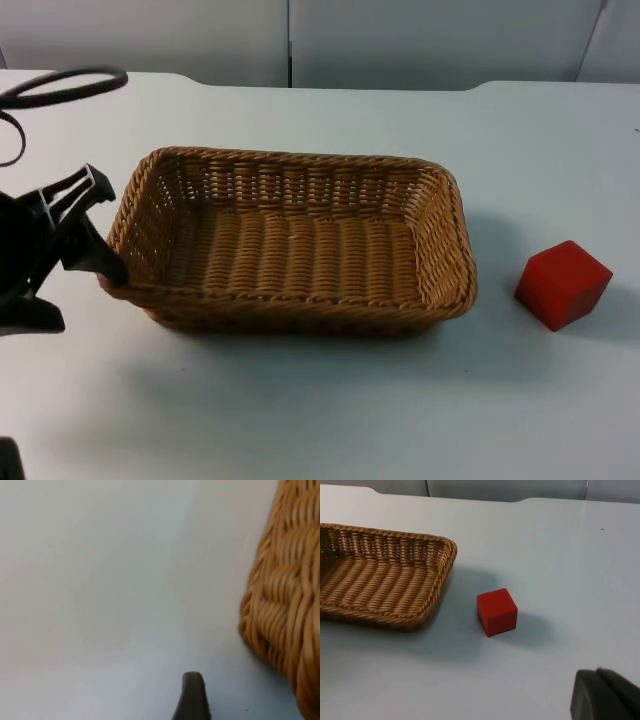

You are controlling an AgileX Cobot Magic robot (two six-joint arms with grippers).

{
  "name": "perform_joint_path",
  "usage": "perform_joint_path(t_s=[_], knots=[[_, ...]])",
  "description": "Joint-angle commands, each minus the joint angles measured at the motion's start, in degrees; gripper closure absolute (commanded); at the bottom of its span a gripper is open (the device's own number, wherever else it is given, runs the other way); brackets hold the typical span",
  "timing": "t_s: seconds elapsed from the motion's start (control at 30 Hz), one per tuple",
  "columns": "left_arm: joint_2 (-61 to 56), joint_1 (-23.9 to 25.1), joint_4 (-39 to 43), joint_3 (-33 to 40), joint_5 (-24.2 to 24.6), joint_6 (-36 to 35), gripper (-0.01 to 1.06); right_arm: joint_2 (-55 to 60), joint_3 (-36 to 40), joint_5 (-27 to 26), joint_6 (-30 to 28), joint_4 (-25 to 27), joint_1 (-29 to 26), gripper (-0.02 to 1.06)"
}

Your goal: Pick up the basket with the left hand and place the cube into the basket with the right hand.

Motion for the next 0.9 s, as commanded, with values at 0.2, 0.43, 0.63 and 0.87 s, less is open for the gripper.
perform_joint_path(t_s=[0.2, 0.43, 0.63, 0.87], knots=[[3.2, -0.3, -3.7, -2.3, 1.9, 5.3, 0.43, -0.4, 0.2, -0.3, 0.0, -0.2, 0.2, 1.05], [4.5, -0.3, -4.7, -4.9, 3.1, 5.3, 0.43, -0.4, 0.2, -0.3, 0.0, -0.2, 0.2, 1.05], [6.5, -0.3, -5.1, -5.0, 3.0, 6.0, 0.43, -0.4, 0.2, -0.3, 0.0, -0.2, 0.2, 1.05], [9.8, -0.3, -7.6, -5.0, 3.5, 7.8, 0.57, -0.4, 0.2, -0.3, 0.0, -0.2, 0.2, 1.05]])
